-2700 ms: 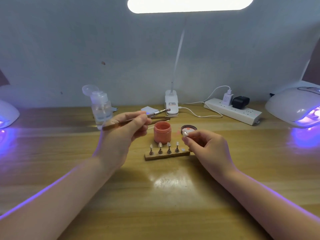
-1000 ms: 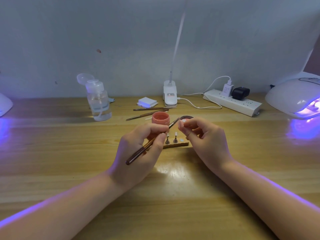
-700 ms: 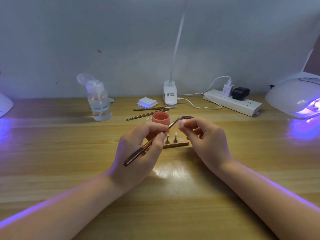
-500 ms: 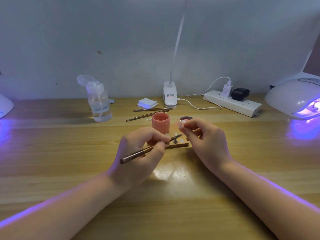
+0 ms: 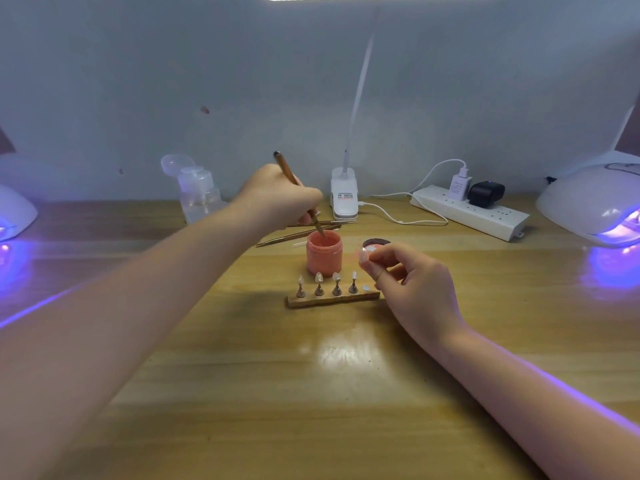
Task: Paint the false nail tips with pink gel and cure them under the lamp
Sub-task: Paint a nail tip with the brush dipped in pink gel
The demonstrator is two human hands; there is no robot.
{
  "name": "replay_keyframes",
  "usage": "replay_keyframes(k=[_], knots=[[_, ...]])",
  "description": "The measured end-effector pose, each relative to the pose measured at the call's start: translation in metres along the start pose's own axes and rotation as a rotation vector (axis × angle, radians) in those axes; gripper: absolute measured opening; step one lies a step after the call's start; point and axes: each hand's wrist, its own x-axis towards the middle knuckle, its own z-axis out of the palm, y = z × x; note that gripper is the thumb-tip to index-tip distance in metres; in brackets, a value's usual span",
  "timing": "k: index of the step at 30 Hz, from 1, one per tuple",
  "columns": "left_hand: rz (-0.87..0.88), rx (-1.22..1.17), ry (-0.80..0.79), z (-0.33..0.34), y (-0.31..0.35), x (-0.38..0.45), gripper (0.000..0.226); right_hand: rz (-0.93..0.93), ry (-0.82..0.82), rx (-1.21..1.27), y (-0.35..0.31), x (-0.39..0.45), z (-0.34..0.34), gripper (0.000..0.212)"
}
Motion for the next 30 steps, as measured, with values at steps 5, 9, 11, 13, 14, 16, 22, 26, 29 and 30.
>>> replay_keyframes(k=[5,9,11,13,14,16,22,26,29,30], knots=[[-0.052,0.172,-0.109,0.019,0.001,0.008,0.012,-0.012,0.004,-0.009,0.001,0.0,0.001,0.014],[-0.07,0.115,-0.088,0.022,-0.004,0.009,0.014,-0.009,0.008,-0.014,0.003,0.001,0.002,0.014],[-0.079,0.009,-0.012,0.014,-0.006,0.009,0.016,-0.012,0.005,-0.024,0.003,0.001,0.002,0.014],[-0.096,-0.067,0.055,0.004,-0.01,0.009,0.019,-0.017,0.001,-0.033,0.003,0.001,0.001,0.013],[-0.103,-0.1,0.07,0.0,-0.013,0.008,0.019,-0.017,0.0,-0.035,0.003,0.001,0.001,0.013],[-0.129,-0.139,0.058,-0.007,-0.02,0.005,0.021,-0.011,-0.002,-0.033,0.003,0.001,0.001,0.013],[-0.163,-0.178,0.041,-0.019,-0.042,-0.003,0.023,0.002,-0.009,-0.03,0.001,0.0,0.0,0.013],[-0.111,-0.248,0.069,-0.016,-0.047,-0.007,0.022,0.007,-0.02,-0.034,-0.001,0.0,0.0,0.013],[-0.152,-0.274,0.038,-0.012,-0.047,-0.01,0.02,0.025,-0.02,-0.026,-0.001,0.0,-0.001,0.012],[-0.157,-0.291,0.051,-0.012,-0.047,-0.012,0.02,0.03,-0.021,-0.02,-0.001,0.0,-0.001,0.011]])
